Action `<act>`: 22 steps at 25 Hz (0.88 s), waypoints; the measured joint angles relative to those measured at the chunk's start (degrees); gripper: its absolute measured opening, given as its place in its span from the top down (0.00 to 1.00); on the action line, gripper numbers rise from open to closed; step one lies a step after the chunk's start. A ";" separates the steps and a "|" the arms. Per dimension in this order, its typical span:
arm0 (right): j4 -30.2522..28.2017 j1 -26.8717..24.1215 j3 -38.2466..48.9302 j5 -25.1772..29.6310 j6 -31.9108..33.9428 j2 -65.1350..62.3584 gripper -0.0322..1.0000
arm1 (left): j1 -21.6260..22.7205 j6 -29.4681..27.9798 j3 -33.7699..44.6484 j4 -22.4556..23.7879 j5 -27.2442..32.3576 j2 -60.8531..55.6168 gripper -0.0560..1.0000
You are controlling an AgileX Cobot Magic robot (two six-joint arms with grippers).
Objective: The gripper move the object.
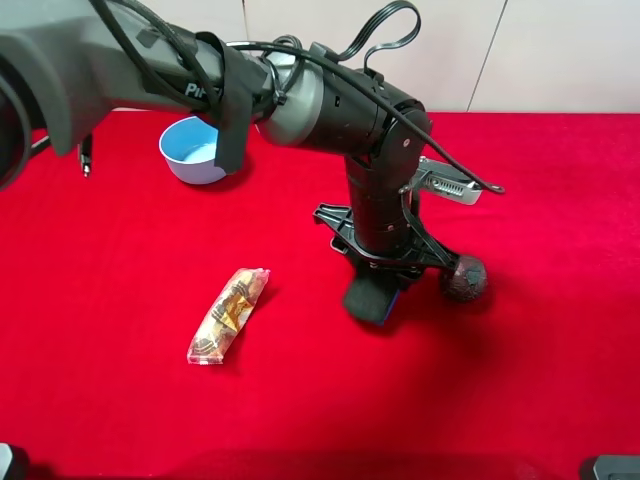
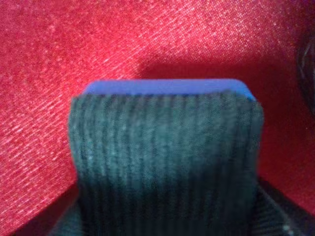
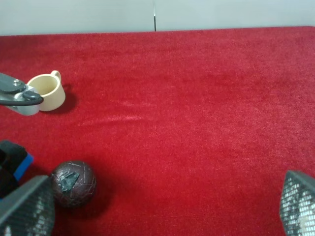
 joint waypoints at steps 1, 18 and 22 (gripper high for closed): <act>0.00 0.00 0.00 0.00 0.00 0.00 0.30 | 0.00 0.00 0.00 0.00 0.00 0.00 0.35; 0.00 0.00 0.00 0.00 0.00 0.00 0.30 | 0.00 0.00 -1.44 0.24 3.52 -1.56 0.15; 0.02 0.00 0.00 0.00 0.00 0.00 0.30 | 0.00 0.00 -3.88 0.23 7.79 -1.85 0.15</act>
